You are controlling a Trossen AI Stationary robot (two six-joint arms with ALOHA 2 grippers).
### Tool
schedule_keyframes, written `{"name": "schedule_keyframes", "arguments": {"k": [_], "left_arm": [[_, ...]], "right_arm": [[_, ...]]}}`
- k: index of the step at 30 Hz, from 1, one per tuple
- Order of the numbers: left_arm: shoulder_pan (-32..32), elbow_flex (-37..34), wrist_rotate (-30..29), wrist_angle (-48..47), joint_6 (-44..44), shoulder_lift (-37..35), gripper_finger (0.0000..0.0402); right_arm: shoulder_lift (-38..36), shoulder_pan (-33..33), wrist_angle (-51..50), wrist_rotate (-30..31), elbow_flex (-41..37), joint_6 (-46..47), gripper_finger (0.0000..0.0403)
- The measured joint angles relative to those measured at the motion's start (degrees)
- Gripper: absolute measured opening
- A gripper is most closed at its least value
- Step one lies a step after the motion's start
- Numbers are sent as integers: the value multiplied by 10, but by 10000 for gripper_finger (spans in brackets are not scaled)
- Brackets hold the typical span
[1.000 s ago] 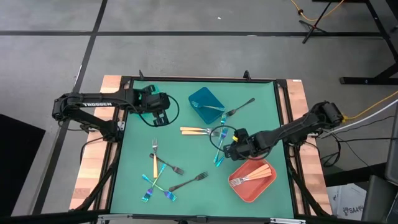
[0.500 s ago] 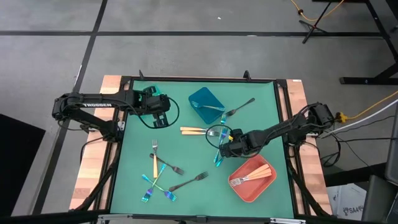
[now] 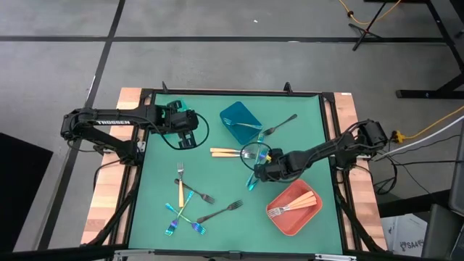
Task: Sort silverware by color (type)
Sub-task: Put the purple fork into the blue bin
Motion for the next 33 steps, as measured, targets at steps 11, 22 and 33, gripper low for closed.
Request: {"name": "schedule_keyframes", "arguments": {"k": [11, 22, 33], "left_arm": [[0, 0, 0, 0, 0, 0, 61], [0, 0, 0, 0, 0, 0, 61], [0, 0, 0, 0, 0, 0, 61]], "right_arm": [[0, 0, -4, 23, 0, 59, 97], [0, -40, -6, 50, -1, 58, 97], [5, -68, -3, 53, -1, 28, 97]]}}
